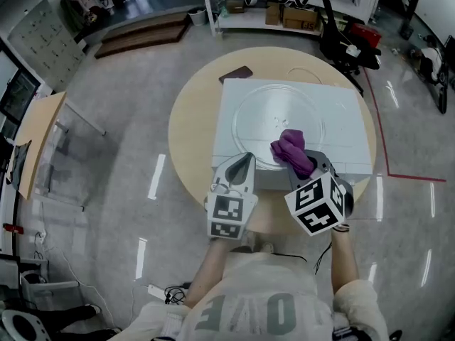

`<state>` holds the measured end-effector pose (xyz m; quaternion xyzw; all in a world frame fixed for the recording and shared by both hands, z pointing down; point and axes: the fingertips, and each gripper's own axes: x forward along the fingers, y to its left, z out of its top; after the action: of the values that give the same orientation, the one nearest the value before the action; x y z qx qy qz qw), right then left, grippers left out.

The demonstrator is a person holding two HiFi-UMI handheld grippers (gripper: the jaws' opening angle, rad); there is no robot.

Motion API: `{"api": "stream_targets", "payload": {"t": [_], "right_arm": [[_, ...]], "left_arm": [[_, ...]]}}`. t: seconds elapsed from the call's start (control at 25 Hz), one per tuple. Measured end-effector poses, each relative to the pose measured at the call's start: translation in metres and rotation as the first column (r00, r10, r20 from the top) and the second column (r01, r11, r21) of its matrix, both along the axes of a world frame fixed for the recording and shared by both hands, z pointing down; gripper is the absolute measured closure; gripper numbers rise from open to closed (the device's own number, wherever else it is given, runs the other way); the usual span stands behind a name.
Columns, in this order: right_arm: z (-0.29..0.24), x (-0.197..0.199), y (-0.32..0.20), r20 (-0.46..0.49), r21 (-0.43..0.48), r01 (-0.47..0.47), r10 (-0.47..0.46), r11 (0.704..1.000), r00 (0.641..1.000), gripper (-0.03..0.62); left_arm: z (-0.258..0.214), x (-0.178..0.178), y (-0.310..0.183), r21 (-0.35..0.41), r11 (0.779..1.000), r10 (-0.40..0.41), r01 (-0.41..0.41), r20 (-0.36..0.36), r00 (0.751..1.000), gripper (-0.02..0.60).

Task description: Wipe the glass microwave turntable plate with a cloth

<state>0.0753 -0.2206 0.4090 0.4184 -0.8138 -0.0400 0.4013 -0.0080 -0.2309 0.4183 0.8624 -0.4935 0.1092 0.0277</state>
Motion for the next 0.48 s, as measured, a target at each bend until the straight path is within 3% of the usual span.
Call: {"api": "stream_targets", "payload": {"t": [0.48], "right_arm": [[-0.003, -0.003, 0.019, 0.057, 0.001, -0.012, 0.012, 1.000, 0.998, 0.546]], "left_arm": [[0.002, -0.001, 0.001, -0.003, 1.000, -0.001, 0.001, 0.002, 1.000, 0.581]]}}
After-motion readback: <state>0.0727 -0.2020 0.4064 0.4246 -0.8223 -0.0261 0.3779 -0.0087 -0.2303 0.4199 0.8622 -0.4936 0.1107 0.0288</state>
